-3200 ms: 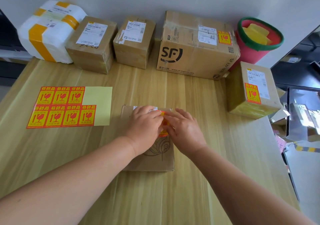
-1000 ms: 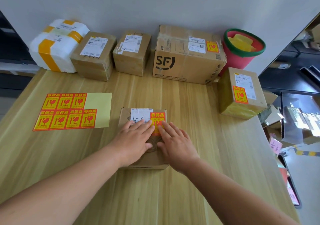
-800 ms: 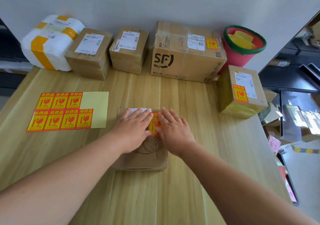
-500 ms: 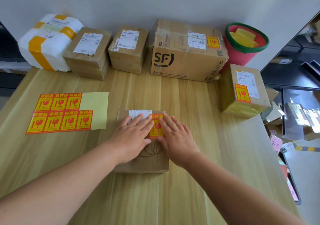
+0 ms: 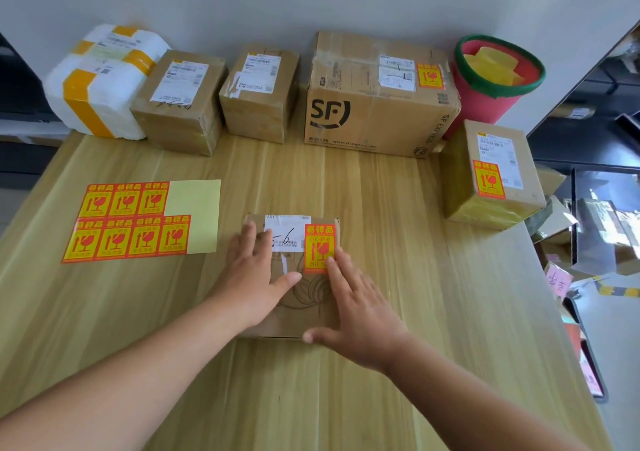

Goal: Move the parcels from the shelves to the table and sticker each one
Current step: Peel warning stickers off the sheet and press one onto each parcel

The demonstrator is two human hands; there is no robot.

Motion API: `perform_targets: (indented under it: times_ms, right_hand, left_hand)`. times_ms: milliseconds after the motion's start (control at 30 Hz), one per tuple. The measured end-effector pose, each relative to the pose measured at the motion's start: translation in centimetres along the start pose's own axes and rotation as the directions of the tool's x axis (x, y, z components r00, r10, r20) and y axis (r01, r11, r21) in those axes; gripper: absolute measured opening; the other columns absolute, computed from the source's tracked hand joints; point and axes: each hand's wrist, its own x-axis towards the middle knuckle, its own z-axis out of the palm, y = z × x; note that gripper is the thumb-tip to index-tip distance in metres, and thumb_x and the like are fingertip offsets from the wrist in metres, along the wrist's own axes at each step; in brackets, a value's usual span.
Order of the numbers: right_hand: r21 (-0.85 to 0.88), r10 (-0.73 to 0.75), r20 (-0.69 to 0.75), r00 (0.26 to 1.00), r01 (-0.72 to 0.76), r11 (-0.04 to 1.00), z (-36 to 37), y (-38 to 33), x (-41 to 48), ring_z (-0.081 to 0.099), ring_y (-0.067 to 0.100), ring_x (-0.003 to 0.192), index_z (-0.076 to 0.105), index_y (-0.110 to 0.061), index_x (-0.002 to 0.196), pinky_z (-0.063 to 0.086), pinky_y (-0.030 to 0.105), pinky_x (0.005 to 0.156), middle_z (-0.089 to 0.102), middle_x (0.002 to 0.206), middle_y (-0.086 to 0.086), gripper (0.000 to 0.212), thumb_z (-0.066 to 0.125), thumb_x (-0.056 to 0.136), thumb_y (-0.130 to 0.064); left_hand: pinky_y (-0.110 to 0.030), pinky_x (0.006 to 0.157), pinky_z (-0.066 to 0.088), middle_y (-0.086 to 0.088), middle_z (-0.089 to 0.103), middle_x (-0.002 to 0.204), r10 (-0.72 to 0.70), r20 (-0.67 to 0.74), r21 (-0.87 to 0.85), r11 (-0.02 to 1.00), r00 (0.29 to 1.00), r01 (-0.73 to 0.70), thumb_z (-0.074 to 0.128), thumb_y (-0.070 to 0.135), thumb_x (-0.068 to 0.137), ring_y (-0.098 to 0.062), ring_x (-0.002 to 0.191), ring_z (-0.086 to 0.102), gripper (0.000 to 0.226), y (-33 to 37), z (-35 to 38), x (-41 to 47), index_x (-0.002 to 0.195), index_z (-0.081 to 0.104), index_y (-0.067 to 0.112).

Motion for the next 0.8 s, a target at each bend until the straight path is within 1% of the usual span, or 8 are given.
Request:
perform_targets:
  times_ms: [67, 133, 267, 333, 400, 467, 600, 800]
  right_hand:
    - [-0.054, 0.000, 0.009, 1.000, 0.000, 0.999, 0.4, 0.8, -0.1, -0.033, 0.011, 0.138, -0.019, -0.014, 0.149, -0.010, 0.030, 0.117, -0.038, 0.148, -0.004, 0.125, 0.044, 0.066, -0.082]
    - [-0.094, 0.035, -0.002, 0.999, -0.035, 0.995, 0.2, 2.0, -0.1, -0.033, 0.013, 0.138, -0.022, -0.013, 0.147, -0.011, 0.030, 0.116, -0.039, 0.147, -0.003, 0.119, 0.054, 0.075, -0.069]
    - [-0.098, 0.145, -0.098, 0.985, -0.155, 0.983, -1.2, 4.9, 0.1, -0.020, 0.015, 0.144, -0.011, -0.011, 0.151, -0.009, 0.028, 0.115, -0.031, 0.149, -0.002, 0.112, 0.057, 0.079, -0.064]
    - [-0.113, 0.216, -0.135, 0.967, -0.232, 0.966, -2.1, 6.4, 0.8, -0.014, 0.018, 0.147, -0.008, -0.012, 0.152, -0.006, 0.029, 0.116, -0.024, 0.156, 0.001, 0.107, 0.054, 0.081, -0.064]
    - [-0.130, 0.287, -0.172, 0.942, -0.311, 0.941, -2.9, 7.5, 1.8, -0.011, 0.020, 0.147, -0.006, -0.013, 0.153, -0.002, 0.034, 0.118, -0.017, 0.159, 0.004, 0.101, 0.050, 0.085, -0.063]
    - [-0.151, 0.331, -0.205, 0.921, -0.364, 0.919, -3.9, 8.8, 3.1, -0.012, 0.022, 0.147, -0.004, -0.015, 0.153, -0.001, 0.038, 0.119, -0.013, 0.160, 0.004, 0.093, 0.045, 0.089, -0.061]
    - [-0.233, 0.330, -0.262, 0.907, -0.391, 0.890, -5.8, 11.3, 4.9, -0.017, 0.026, 0.146, 0.000, -0.020, 0.154, -0.004, 0.044, 0.118, -0.010, 0.161, -0.002, 0.079, 0.037, 0.094, -0.057]
    - [-0.275, 0.325, -0.312, 0.893, -0.412, 0.869, -7.4, 14.5, 6.5, -0.012, 0.024, 0.147, 0.002, -0.019, 0.154, -0.006, 0.039, 0.118, -0.001, 0.162, 0.000, 0.074, 0.035, 0.096, -0.053]
  left_hand:
    - [-0.042, 0.119, 0.009, 0.003, -0.021, 0.158, 0.047, -0.004, -0.027, 0.999, 0.999, -0.047, 0.050, 0.059, 0.087, -0.022, 0.146, -0.014, 0.090, 0.7, 0.2, 0.5, 0.153, 0.001, 0.022]
    - [-0.041, 0.119, 0.007, 0.004, -0.022, 0.158, 0.096, 0.018, -0.043, 0.995, 0.995, -0.095, 0.054, 0.060, 0.085, -0.020, 0.146, -0.016, 0.095, 1.6, 0.3, 1.1, 0.153, -0.001, 0.023]
    - [-0.036, 0.118, 0.000, 0.006, -0.028, 0.155, 0.244, 0.110, -0.045, 0.970, 0.963, -0.240, 0.064, 0.064, 0.074, -0.013, 0.143, -0.026, 0.112, 3.6, 0.9, 2.2, 0.152, -0.007, 0.026]
    - [-0.035, 0.118, 0.000, 0.006, -0.030, 0.155, 0.277, 0.152, 0.015, 0.959, 0.949, -0.282, 0.067, 0.063, 0.072, -0.015, 0.142, -0.028, 0.116, 4.8, 1.3, 2.8, 0.151, -0.009, 0.027]
    - [-0.037, 0.117, 0.002, 0.004, -0.030, 0.155, 0.270, 0.166, 0.111, 0.951, 0.949, -0.290, 0.066, 0.054, 0.078, -0.018, 0.142, -0.027, 0.108, 5.8, 1.5, 3.4, 0.151, -0.008, 0.026]
    - [-0.039, 0.118, 0.005, 0.001, -0.024, 0.157, 0.273, 0.137, 0.199, 0.934, 0.952, -0.296, 0.060, 0.041, 0.088, -0.021, 0.144, -0.022, 0.090, 7.1, 1.5, 4.7, 0.152, -0.001, 0.024]
    - [-0.041, 0.117, 0.007, -0.003, -0.005, 0.161, 0.351, 0.049, 0.301, 0.888, 0.935, -0.349, 0.045, 0.023, 0.098, -0.025, 0.147, -0.011, 0.061, 9.6, 1.2, 8.2, 0.151, 0.016, 0.021]
    - [-0.041, 0.117, 0.006, -0.003, 0.003, 0.161, 0.445, 0.017, 0.340, 0.839, 0.895, -0.424, 0.040, 0.003, 0.095, -0.026, 0.147, -0.001, 0.062, 12.6, 1.7, 12.0, 0.150, 0.018, 0.022]
